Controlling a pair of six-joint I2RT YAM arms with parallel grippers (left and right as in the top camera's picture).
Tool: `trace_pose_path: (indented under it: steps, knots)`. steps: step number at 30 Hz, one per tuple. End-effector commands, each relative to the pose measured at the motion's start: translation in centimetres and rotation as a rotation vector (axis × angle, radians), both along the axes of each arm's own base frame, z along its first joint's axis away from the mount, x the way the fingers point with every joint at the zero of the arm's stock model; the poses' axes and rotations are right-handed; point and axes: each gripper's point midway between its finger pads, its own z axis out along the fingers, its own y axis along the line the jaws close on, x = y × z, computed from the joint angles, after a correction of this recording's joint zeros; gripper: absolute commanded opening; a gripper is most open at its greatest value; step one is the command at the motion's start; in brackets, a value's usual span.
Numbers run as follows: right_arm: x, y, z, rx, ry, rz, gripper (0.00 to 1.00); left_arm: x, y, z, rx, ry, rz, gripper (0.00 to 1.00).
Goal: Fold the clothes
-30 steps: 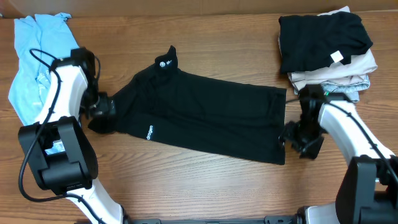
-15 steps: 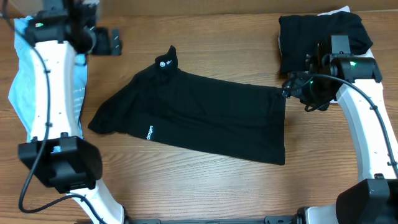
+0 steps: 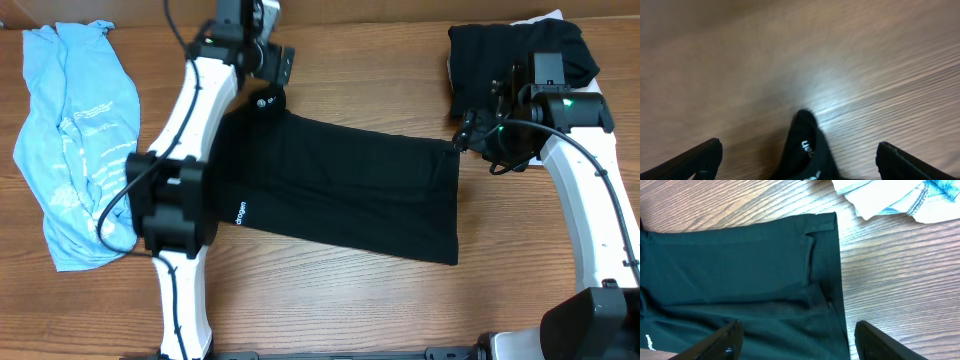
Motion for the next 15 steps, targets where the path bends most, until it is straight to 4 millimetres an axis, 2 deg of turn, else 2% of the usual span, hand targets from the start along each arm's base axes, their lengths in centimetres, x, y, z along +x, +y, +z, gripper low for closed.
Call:
trace_pose_path:
  steps: [1,8,15]
  knots:
    - [0.5,0.3,0.5,0.005,-0.022,0.014,0.75,0.3,0.5,-2.7,0.013,0.042,0.056,1.00]
    - [0.6,0.3,0.5,0.005,-0.026,0.014,0.75,-0.2,0.5,-4.7,0.038,0.080,0.029,1.00]
    - [0.7,0.3,0.6,0.005,-0.029,0.014,0.75,-1.7,0.2,-7.2,0.032,0.171,0.012,0.98]
